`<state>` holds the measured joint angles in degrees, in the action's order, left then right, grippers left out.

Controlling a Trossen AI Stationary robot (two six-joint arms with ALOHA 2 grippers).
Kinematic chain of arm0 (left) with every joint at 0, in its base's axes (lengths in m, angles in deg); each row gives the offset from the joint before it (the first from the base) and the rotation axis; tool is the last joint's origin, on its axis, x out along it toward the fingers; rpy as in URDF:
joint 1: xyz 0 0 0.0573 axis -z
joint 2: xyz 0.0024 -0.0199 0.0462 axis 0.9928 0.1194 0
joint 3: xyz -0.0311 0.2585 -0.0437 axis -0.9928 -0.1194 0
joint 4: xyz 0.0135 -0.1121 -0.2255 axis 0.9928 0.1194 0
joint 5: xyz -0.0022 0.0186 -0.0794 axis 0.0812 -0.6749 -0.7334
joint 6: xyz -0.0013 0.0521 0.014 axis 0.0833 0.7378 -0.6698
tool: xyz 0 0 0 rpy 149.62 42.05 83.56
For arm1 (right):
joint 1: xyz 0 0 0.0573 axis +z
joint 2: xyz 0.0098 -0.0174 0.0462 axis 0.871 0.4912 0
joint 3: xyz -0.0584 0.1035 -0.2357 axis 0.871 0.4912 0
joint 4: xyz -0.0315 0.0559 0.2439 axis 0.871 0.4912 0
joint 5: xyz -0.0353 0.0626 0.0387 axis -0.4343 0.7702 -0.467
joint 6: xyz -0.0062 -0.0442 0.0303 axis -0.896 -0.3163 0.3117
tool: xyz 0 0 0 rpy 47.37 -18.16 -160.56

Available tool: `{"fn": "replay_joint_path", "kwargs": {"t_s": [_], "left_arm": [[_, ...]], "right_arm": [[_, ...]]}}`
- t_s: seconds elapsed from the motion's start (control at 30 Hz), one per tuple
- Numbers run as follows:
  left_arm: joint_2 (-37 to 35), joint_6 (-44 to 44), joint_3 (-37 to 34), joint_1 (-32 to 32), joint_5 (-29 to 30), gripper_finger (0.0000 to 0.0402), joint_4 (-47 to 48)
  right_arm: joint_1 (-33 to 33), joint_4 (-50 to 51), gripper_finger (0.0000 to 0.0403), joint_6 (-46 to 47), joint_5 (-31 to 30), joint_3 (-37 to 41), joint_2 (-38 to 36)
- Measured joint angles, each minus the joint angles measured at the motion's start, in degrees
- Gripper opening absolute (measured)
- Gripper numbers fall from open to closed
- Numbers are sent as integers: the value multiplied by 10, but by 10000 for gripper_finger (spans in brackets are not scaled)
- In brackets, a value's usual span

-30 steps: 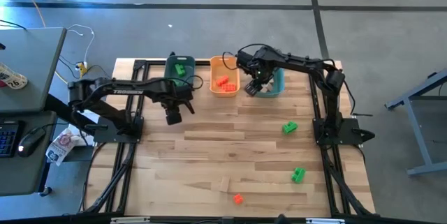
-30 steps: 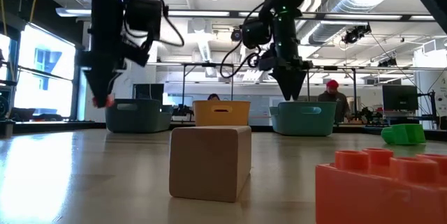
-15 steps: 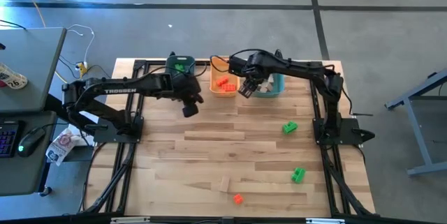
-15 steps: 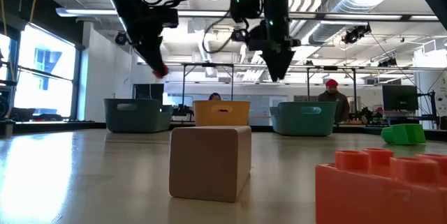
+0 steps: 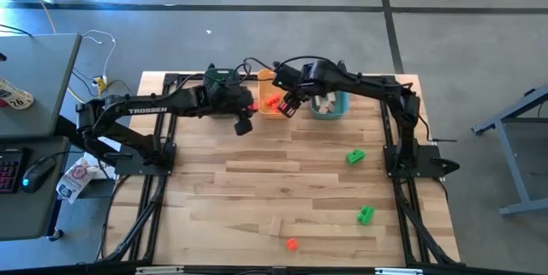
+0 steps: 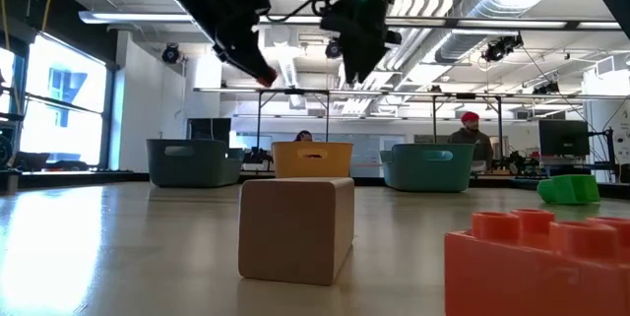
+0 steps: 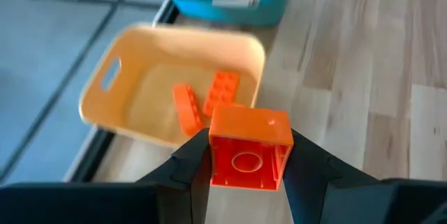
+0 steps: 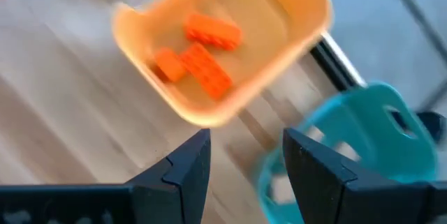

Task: Sort & place blocks by color
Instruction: Put the orange game piece into the yellow bin

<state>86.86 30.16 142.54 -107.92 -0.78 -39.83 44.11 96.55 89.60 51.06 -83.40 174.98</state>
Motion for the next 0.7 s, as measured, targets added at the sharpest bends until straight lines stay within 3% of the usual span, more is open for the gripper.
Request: {"fn": "replay_joint_path", "kwargs": {"t_s": [0.33,0.7], "left_arm": [[0,98,0,3,4,117,-67],[0,125,0,5,52,117,-98]], "right_arm": [[0,-99,165,0,126,-33,0],[4,-173,165,17,174,-36,0]]}}
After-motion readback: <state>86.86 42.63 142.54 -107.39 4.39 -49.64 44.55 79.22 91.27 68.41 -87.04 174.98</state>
